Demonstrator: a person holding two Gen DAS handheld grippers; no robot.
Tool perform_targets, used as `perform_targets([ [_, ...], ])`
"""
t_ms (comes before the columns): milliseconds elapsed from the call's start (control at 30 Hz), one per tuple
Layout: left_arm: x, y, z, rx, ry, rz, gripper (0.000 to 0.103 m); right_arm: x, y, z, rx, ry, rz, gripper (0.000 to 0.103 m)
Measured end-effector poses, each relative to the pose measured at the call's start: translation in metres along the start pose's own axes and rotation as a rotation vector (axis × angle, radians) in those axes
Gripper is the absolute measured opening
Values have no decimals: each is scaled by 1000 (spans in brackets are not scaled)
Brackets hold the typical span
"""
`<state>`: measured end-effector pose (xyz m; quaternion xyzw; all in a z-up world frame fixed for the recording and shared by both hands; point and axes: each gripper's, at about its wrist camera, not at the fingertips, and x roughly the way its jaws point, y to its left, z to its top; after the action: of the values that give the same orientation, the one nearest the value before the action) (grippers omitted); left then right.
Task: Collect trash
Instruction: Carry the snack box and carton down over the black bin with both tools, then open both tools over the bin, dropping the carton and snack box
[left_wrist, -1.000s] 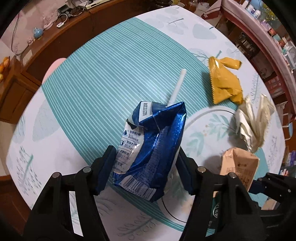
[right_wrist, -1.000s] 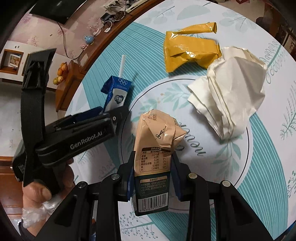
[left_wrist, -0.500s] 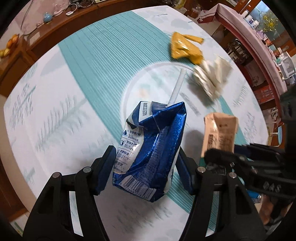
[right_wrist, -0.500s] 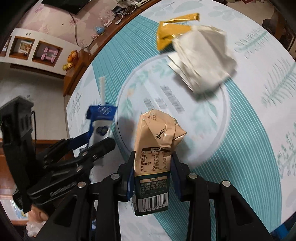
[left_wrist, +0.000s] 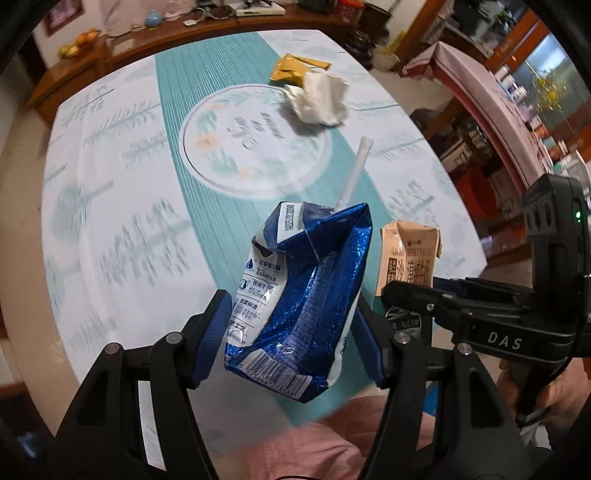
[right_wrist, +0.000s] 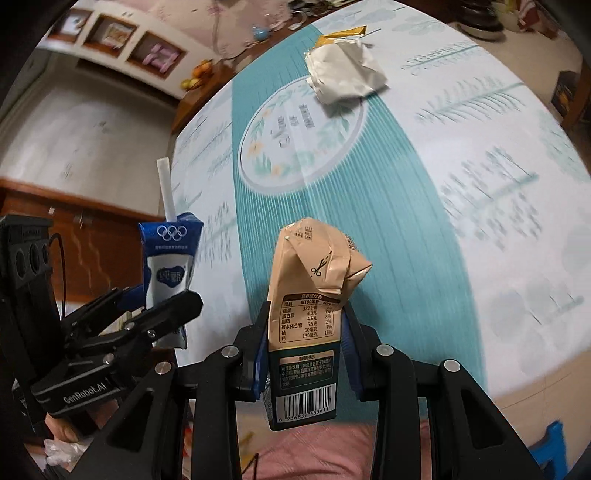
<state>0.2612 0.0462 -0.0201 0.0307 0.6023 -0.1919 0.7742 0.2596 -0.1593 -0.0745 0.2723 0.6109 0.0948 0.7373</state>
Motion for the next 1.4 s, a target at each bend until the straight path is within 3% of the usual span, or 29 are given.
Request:
perform_targets([
  [133,-17,-48,-52,-64,-30,20,61,-33,-30,-43,-43,17,17,33],
  [400,-21,-106,-140,-146,-29,25,61,-70,-83,-123,-112,76,8,33],
  [733,10,-125,-220,-175,12,25,61,-39,-128,-184,-72,148,-18,33],
  [1000,86,-115,-263,-168,37,0,61,49,-171,-219,-52,223,-127,33],
  [1300,225,-81,-296,-177,71,23,61,180,-236,-235,25,245,-192,34],
  [1400,264,-70,-303,-197,87,30,61,218,-253,-238,55,240,-188,41],
])
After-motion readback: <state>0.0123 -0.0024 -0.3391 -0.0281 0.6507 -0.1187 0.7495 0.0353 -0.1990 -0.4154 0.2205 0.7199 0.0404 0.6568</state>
